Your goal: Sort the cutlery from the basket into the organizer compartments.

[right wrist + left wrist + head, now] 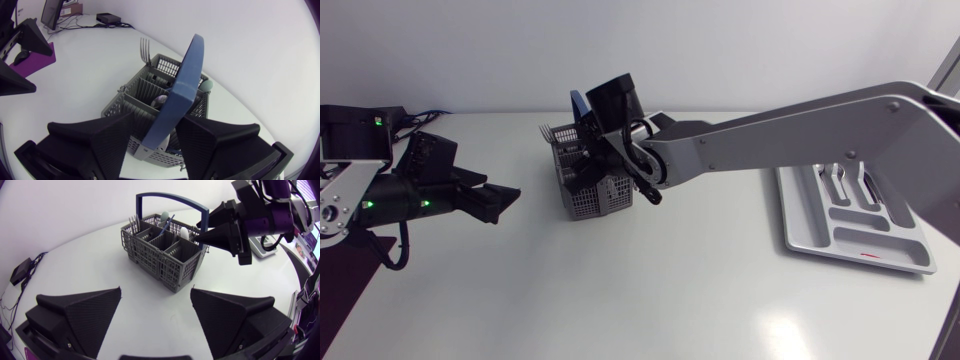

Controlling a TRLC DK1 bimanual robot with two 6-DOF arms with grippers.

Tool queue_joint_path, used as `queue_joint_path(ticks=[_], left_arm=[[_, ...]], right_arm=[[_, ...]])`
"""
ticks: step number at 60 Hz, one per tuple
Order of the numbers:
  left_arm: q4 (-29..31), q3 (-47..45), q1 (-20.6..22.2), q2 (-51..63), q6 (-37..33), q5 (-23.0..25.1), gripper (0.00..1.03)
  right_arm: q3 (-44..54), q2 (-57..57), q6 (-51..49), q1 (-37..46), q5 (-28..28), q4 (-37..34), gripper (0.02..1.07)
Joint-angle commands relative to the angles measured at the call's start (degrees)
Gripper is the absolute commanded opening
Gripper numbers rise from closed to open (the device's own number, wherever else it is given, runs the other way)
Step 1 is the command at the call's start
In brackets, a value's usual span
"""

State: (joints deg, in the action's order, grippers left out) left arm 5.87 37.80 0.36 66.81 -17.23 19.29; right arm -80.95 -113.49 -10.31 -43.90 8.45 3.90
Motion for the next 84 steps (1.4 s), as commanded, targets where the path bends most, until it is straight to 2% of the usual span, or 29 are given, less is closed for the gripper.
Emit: queue_joint_path(ticks=[1,2,8,10,19,30,39,43,57,59,62,63,65,66,70,74,84], left_arm=[[-0.77,-1.59,-0.62,0.34,-1.05,0.66,0.96],[-0.77,-1.68,-0.62,0.25,-1.05,0.66,0.96],[-1.12,-2.29,-0.62,-0.18,-1.05,0.66,0.96],[-1.3,-2.47,-0.62,-0.45,-0.96,0.66,0.96],[-1.3,-2.56,-0.45,-0.98,-0.78,0.66,0.96],[-0.86,-2.65,0.08,-1.59,-0.61,0.57,0.96],[0.46,-3.26,1.4,-3.09,-0.87,0.57,0.96],[1.16,-3.7,1.49,-4.23,-1.05,0.57,0.96],[2.74,-4.4,3.15,-5.63,-1.4,0.57,0.96],[2.92,-4.4,3.51,-5.55,-1.4,0.57,0.96],[3.1,-4.14,4.47,-4.93,-1.4,0.57,0.96],[3.1,-3.7,4.91,-4.14,-1.4,0.57,0.96],[3.1,-3.17,5.35,-3.17,-1.4,0.57,0.96],[3.1,-2.38,5.97,-2.03,-1.31,0.57,0.96],[3.1,-0.54,6.14,0.17,-1.05,0.57,0.96],[3.18,1.49,6.23,2.36,-0.96,0.57,0.96],[2.74,6.76,6.14,8.25,-1.22,0.57,0.96]], right_arm=[[-0.35,-1.91,0.81,-0.4,0.52,1.55,0.34],[-0.26,-2.0,0.81,-0.31,0.52,1.72,0.33],[0.44,-1.82,1.69,0.04,0.34,2.95,0.14],[0.53,-1.64,1.78,0.04,0.43,3.22,0.12],[3.08,0.82,1.69,0.04,-0.63,1.72,0.12],[14.24,9.52,0.64,0.66,-3.88,1.02,0.13],[26.54,19.8,-0.86,3.73,-9.41,2.25,0.14],[31.82,25.51,-1.21,6.55,-13.55,2.25,0.14],[44.47,41.86,-5.69,12.96,-21.72,-1.97,0.16],[45.09,42.83,-6.13,13.58,-22.51,-2.5,0.21],[45.53,43.62,-6.48,13.58,-22.69,-2.76,0.35],[45.62,44.32,-6.48,13.49,-22.86,-2.85,0.49],[45.7,45.29,-6.48,12.96,-22.77,-3.37,0.61],[45.7,46.87,-6.48,12.52,-22.6,-3.9,0.73],[45.88,51.18,-6.48,10.85,-21.19,-6.1,0.87],[46.32,55.57,-6.75,10.41,-20.93,-8.56,0.94],[49.04,66.65,-9.03,11.12,-20.75,-15.24,0.94]])
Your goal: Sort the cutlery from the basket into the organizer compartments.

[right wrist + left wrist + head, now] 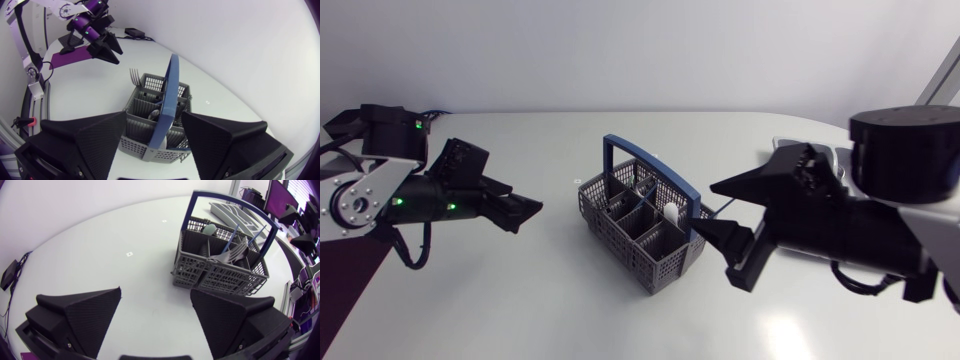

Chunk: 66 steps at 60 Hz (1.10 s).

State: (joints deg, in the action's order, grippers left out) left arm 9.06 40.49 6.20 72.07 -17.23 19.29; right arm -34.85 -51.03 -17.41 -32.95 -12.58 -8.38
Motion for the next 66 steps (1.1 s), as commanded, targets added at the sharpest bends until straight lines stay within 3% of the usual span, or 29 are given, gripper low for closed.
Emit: queue_joint_path(ticks=[1,5,17,25,29,32,38,66], left_arm=[[-0.62,4.69,0.31,3.78,-1.31,0.57,0.96],[-1.68,6.97,0.31,6.94,-1.49,0.57,0.96],[-2.38,15.58,1.63,19.42,-1.84,0.57,0.96],[-3.0,19.98,2.68,27.07,-1.75,2.24,0.82],[-4.23,21.3,2.59,29.79,-1.31,5.14,0.6],[-5.81,22.0,2.42,31.29,-0.43,7.08,0.43],[-6.34,24.37,2.15,34.63,-0.26,10.51,0.35],[-3.35,25.43,4.88,36.74,-3.33,12.7,0.34]], right_arm=[[3.12,5.23,-2.1,0.34,0.27,-3.83,0.94],[3.91,8.93,-2.63,0.78,0.27,-7.09,0.91],[7.6,12.44,-4.12,3.42,0.19,-9.9,0.6],[9.63,8.49,-4.3,5.0,0.01,-5.86,0.32],[10.15,5.85,-5.09,6.23,-0.25,-3.57,0.15],[10.51,3.83,-5.53,7.81,-1.57,-1.73,0.12],[10.42,-1.18,-6.06,9.04,-2.36,1.79,0.12],[7.6,-18.23,-5.18,7.99,-1.92,11.99,0.09]])
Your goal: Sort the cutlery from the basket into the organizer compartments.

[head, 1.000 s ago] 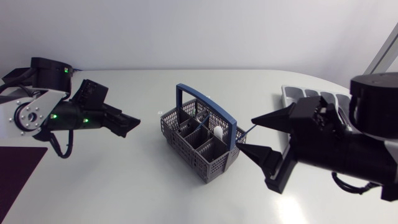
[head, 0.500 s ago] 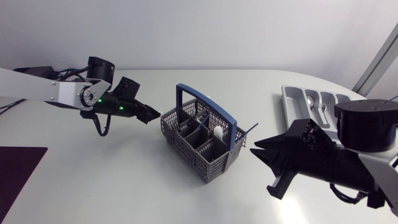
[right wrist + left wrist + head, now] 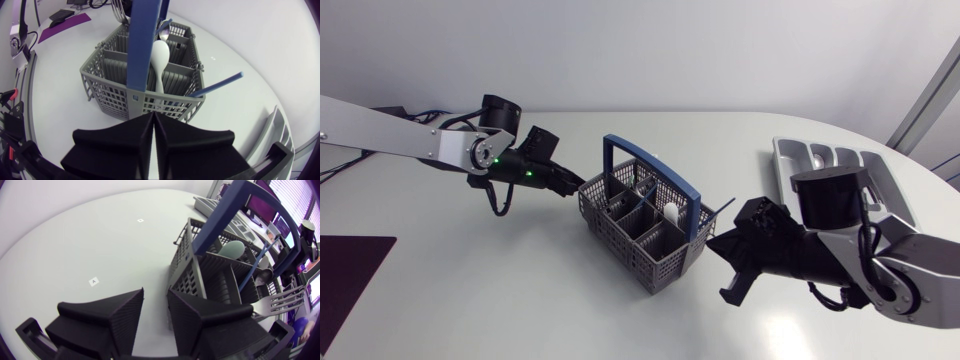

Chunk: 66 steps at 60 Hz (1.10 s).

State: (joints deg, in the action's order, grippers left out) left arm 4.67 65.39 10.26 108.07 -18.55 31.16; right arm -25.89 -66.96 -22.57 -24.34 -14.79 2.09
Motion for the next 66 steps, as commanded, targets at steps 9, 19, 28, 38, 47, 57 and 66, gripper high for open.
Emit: queue_joint_path(ticks=[9,19,28,38,47,57,66], left_arm=[[2.28,-1.4,1.08,-1.46,-3.51,1.89,0.34],[4.56,-4.83,0.02,-5.68,-6.24,2.68,0.34],[5.7,-8.26,-1.47,-9.37,-7.73,3.82,0.34],[6.5,-13.09,-1.82,-13.5,-9.58,4.17,0.34],[6.58,-16.87,-1.82,-16.58,-10.63,4.17,0.34],[6.14,-19.51,-3.05,-18.69,-11.43,4.09,0.34],[6.06,-19.42,-5.34,-18.6,-12.04,4.09,0.34]], right_arm=[[-3.2,-5.64,0.51,-0.18,0.81,4.15,0.09],[-6.01,-10.47,0.68,1.22,0.64,6.97,0.09],[-9.09,-14.78,0.68,1.75,0.64,8.81,0.09],[-13.75,-19.79,0.42,4.03,0.81,9.25,0.09],[-18.06,-25.06,0.24,5.62,0.64,9.34,0.09],[-18.23,-25.77,0.68,5.88,0.99,10.04,0.09],[-14.72,-20.32,-0.02,9.66,0.99,9.34,0.09]])
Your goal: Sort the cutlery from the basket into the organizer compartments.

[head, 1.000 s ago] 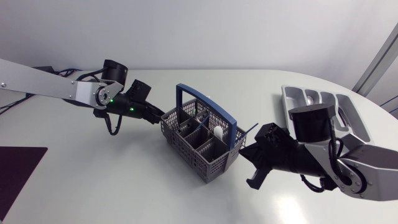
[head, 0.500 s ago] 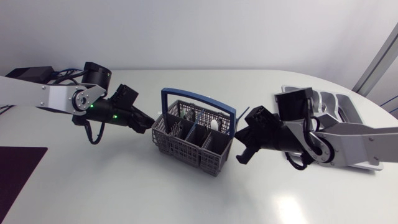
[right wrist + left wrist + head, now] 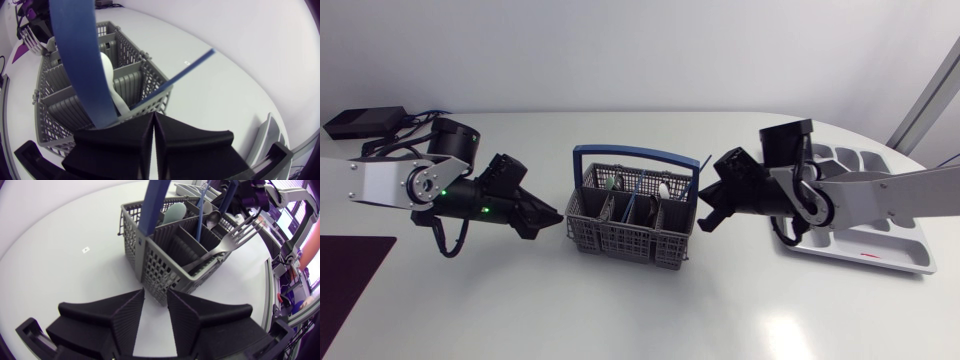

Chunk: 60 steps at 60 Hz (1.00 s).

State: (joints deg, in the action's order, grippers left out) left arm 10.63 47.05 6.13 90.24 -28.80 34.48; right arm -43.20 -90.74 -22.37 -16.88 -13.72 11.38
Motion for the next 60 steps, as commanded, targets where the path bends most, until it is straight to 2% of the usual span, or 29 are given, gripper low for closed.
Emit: queue_joint_path(ticks=[1,9,20,34,39,45,52,60], left_arm=[[0.09,-0.99,-1.21,-0.68,-1.79,0.76,0.34],[-0.17,-0.2,-1.12,0.03,-1.79,0.76,0.35],[-0.88,2.08,-0.51,2.84,-1.26,0.85,0.35],[-0.7,3.23,-0.07,3.54,-1.7,1.2,0.34],[1.06,4.46,-2.26,3.46,-4.6,3.31,0.34],[7.91,6.48,-5.08,3.54,-11.19,6.83,0.33],[10.64,5.95,-5.34,2.75,-16.47,8.76,0.32],[10.55,5.25,-3.67,2.58,-19.02,10.7,0.31]], right_arm=[[3.12,4.34,-0.31,2.56,-0.26,-0.3,0.09],[6.73,10.76,-0.66,3.0,-0.87,-4.08,0.09],[10.68,18.05,1.36,-2.28,-0.17,-8.56,0.09],[13.23,19.72,3.12,-6.23,0.8,-9.44,0.09],[14.11,20.16,2.68,-6.85,0.27,-9.71,0.09],[14.99,21.22,2.07,-7.64,0.0,-10.23,0.09],[14.9,20.95,1.98,-7.64,-0.17,-10.23,0.09],[13.84,19.11,2.95,-8.52,0.18,-9.53,0.09]])
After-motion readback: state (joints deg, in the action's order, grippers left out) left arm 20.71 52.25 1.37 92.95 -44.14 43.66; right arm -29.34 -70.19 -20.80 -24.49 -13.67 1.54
